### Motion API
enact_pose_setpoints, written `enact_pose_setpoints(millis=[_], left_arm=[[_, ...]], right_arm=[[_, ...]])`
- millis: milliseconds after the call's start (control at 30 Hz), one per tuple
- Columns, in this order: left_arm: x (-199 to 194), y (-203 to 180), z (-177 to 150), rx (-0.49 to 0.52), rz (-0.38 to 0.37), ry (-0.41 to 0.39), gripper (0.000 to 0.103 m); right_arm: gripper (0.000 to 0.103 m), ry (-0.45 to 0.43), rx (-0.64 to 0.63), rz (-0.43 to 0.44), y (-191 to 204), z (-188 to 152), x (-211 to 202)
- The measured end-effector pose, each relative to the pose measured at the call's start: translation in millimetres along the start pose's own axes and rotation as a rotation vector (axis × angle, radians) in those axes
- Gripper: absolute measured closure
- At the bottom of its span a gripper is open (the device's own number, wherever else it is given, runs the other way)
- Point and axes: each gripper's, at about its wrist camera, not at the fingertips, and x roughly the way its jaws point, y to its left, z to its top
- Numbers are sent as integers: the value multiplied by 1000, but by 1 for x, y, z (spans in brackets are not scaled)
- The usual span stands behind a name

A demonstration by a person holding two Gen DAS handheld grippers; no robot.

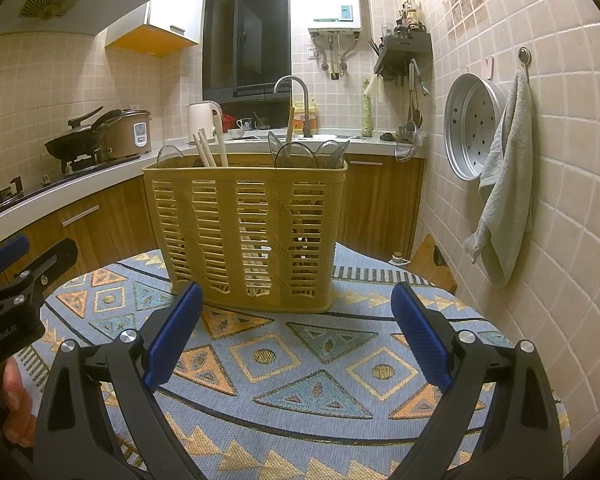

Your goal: Organize utensils

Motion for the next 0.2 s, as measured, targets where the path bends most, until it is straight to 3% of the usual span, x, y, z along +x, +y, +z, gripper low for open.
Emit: enact_pose_setpoints(millis=[200], left_arm=[[0,1,-1,-4,5,1,8]], right_arm=[[12,-13,2,3,-1,0,-2]])
